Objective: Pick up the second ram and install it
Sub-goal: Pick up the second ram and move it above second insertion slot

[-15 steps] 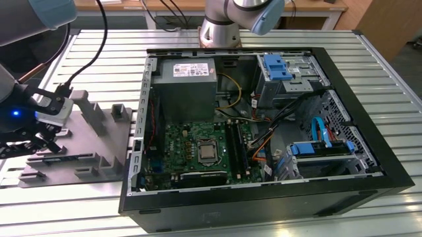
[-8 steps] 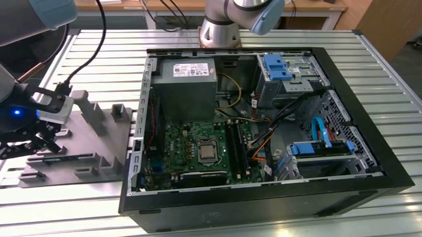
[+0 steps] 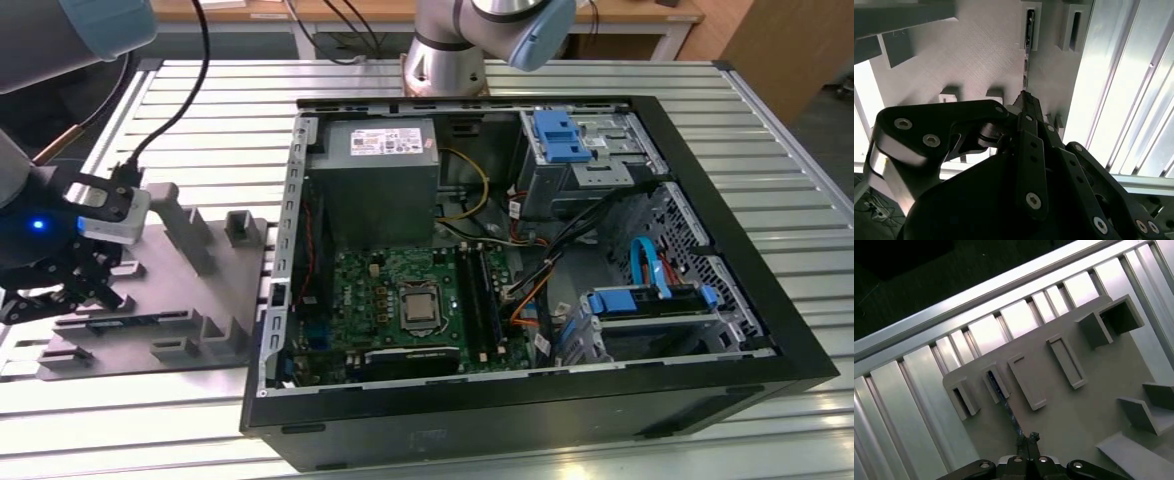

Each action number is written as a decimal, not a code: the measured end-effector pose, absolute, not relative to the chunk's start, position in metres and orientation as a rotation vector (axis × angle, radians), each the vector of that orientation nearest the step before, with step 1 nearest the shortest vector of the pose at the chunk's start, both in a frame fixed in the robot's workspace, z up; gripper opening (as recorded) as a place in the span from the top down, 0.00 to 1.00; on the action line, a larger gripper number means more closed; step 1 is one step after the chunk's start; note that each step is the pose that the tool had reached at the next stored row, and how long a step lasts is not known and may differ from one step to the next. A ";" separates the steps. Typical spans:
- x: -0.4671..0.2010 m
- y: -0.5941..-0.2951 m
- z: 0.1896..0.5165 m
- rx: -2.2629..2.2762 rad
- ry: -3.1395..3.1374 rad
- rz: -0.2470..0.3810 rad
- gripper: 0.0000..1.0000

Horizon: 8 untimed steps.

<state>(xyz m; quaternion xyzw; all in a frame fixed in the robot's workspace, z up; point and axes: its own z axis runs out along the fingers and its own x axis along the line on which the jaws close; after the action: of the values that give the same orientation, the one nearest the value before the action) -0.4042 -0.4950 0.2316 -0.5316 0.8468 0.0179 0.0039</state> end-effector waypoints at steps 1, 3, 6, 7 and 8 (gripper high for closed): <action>-0.404 -0.495 0.232 -1.675 2.648 0.056 0.90; -0.404 -0.495 0.232 -1.695 2.636 0.056 0.90; -0.404 -0.495 0.232 -1.724 2.617 0.056 0.90; -0.404 -0.495 0.232 -1.734 2.611 0.057 0.90; -0.404 -0.495 0.232 -1.744 2.604 0.057 0.90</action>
<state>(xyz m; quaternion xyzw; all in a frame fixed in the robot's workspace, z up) -0.4042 -0.4950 0.2315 -0.5563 0.8308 0.0181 0.0034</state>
